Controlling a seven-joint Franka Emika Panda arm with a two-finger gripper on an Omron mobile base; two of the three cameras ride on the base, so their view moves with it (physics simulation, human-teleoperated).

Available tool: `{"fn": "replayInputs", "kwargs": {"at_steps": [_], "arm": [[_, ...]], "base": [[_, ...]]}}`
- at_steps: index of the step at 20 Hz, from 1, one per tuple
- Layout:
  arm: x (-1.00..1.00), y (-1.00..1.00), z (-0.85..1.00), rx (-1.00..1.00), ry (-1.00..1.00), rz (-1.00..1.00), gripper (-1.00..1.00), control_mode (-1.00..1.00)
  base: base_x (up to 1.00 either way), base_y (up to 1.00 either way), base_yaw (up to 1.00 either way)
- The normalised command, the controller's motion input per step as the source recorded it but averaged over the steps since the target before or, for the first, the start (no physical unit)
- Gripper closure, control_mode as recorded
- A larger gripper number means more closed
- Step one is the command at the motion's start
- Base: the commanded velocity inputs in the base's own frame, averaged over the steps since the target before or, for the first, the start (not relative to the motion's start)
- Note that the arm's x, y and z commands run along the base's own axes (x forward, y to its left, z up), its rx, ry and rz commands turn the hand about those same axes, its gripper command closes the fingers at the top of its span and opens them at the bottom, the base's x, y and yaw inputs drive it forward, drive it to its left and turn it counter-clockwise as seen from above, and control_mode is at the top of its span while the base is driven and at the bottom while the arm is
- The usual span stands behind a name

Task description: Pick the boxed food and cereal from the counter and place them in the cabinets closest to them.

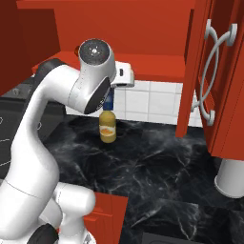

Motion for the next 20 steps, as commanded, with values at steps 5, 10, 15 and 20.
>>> {"fn": "replayInputs", "kwargs": {"at_steps": [5, 10, 15, 20], "arm": [[-0.1, 0.0, 0.71, 0.0, -0.1, 0.0, 1.0, -1.0], [-0.01, 0.01, 0.44, 0.0, -0.05, 0.0, 1.0, -1.0], [0.01, 0.01, 0.01, 0.0, 0.0, 0.0, 1.0, -1.0], [0.15, 0.12, -0.03, 0.0, -0.02, 0.0, 1.0, -1.0]], "base": [[0.0, 0.0, 0.0], [0.0, 0.0, 0.0], [0.0, 0.0, 0.0], [0.0, 0.0, 0.0]]}}
